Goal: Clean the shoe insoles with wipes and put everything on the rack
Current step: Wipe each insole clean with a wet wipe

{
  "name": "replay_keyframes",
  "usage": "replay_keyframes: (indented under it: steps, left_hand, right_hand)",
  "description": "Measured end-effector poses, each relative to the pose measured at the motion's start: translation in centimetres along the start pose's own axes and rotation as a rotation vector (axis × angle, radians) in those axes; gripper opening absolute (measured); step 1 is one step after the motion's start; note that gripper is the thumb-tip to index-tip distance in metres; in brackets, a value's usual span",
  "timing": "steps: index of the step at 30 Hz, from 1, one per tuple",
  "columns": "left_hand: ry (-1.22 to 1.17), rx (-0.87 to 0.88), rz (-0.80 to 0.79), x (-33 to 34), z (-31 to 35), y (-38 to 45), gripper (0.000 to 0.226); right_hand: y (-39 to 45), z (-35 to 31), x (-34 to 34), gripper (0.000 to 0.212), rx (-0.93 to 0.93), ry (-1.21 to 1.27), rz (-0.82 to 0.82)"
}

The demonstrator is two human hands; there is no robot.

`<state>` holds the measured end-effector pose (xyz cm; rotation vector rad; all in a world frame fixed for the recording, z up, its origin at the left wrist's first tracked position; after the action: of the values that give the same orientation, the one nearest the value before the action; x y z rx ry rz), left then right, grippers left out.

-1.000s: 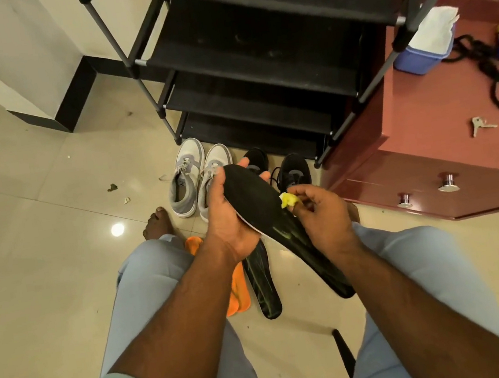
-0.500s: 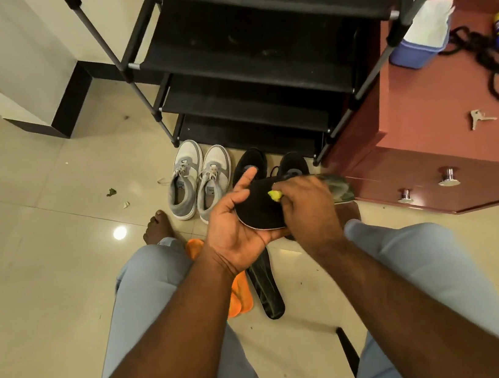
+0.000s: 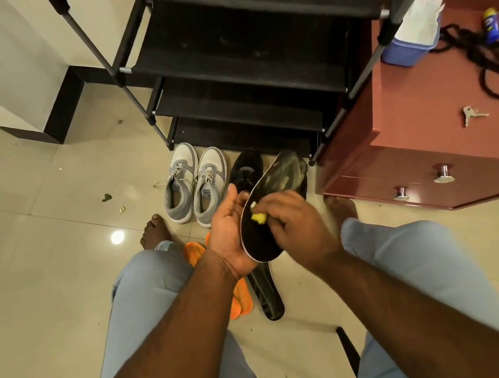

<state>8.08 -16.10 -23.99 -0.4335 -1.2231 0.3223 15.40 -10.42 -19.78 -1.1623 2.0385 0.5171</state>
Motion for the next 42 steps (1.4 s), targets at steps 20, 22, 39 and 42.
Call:
replay_keyframes:
  steps: [20, 22, 39, 42]
  left_hand:
    - [-0.051, 0.026, -0.036, -0.4, 0.1, 0.1, 0.052]
    - [-0.075, -0.011, -0.023, -0.7, -0.4, 0.4, 0.065]
    - [-0.024, -0.041, 0.099, -1.8, -0.5, 1.3, 0.093]
    - [-0.033, -0.053, 0.102, -1.1, -1.0, 0.7, 0.079]
  right_hand:
    - [-2.1, -2.2, -0.2, 0.032, -0.124, 0.020, -0.168]
    - [-2.0, -2.4, -0.2, 0.024, -0.143, -0.018, -0.134]
    - [-2.9, -2.5, -0.1, 0.034, -0.054, 0.121, -0.154]
    - [-3.2, -2.6, -0.3, 0.028, -0.085, 0.041, -0.163]
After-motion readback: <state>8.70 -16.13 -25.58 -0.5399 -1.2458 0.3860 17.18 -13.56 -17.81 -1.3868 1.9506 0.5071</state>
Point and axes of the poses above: each hand's wrist, its own y-axis towards the middle knuckle, its own x-axis out of the palm, z = x × y, the point moved 5 cm from there along y, towards the middle knuckle, and after that the axes turned 11 degrees about -z, right-handed, at the moved point
